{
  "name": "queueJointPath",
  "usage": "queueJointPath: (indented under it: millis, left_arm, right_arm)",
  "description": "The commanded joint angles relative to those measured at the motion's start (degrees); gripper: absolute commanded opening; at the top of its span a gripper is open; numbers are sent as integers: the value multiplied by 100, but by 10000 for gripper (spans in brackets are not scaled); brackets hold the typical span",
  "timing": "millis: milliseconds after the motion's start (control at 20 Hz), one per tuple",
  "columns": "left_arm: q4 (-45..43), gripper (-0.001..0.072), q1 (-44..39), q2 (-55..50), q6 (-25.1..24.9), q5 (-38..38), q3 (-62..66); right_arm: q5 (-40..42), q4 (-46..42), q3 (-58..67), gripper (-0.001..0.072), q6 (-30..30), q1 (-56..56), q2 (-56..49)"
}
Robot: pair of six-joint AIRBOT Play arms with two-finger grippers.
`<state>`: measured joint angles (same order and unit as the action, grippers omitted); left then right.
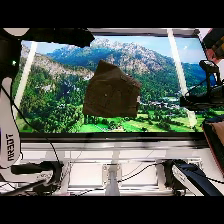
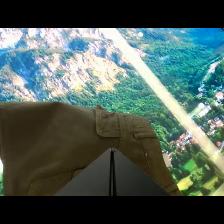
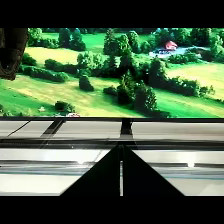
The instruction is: Fold the clothes and pants, and hang the long-sleeved shirts on hangers.
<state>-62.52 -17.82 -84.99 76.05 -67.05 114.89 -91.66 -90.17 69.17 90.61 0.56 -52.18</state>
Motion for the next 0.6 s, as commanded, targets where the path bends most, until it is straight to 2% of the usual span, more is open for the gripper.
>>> queueJointPath:
  millis: [0, 400, 550]
  left_arm:
    - [-2, 17, 7, 2, -2, 0, 0]
    - [-2, 17, 7, 2, 0, 0, 0]
    - [-2, 17, 7, 2, 0, 0, 0]
  right_arm:
    - [0, 0, 0, 50, 0, -7, 2]
    - [7, -13, 0, 51, -61, -7, 2]
    - [409, -11, 0, 51, -234, -7, 2]
